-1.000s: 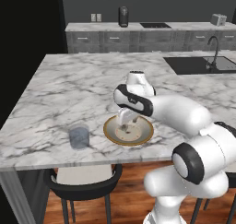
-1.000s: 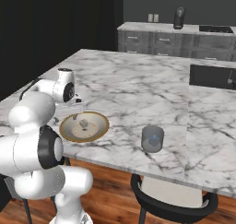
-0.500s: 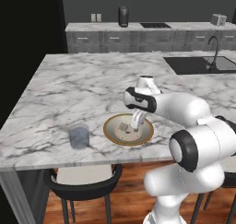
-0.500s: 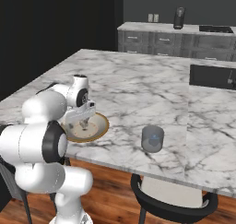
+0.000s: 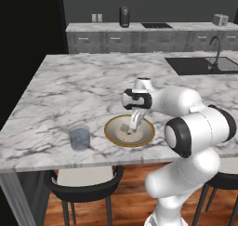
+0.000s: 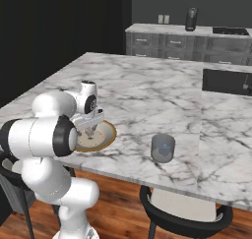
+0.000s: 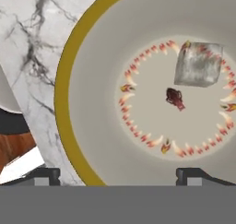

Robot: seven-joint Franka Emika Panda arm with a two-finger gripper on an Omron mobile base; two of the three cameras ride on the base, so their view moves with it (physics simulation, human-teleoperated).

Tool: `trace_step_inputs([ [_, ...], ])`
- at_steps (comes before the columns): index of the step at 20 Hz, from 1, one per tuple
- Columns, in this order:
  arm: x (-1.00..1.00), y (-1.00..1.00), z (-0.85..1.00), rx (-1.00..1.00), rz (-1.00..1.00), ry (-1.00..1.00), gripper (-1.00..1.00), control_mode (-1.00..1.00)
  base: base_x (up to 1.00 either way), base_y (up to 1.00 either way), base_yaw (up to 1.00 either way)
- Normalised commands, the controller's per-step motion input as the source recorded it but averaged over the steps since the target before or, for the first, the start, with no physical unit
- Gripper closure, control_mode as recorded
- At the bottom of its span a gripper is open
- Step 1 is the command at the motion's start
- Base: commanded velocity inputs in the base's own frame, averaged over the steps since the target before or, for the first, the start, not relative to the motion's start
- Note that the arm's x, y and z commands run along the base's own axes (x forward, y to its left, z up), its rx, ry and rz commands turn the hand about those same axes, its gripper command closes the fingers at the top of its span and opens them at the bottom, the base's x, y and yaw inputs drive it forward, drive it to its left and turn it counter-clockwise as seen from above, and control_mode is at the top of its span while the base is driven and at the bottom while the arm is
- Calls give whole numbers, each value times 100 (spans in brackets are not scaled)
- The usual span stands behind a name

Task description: There are four ice cubes in the ice bowl. Place two ice cubes in each glass of water.

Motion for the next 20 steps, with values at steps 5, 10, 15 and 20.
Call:
trace_step_inputs([
  [5, 17, 19, -32, 0, -9, -16, -100, -100, 0, 0, 0],
  [10, 38, 1, -7, 0, -1, -4, -100, -100, 0, 0, 0],
  [15, 34, 2, -8, 0, -2, 0, -100, -100, 0, 0, 0],
  [20, 29, 15, -27, 0, 0, 0, -100, -100, 0, 0, 0],
])
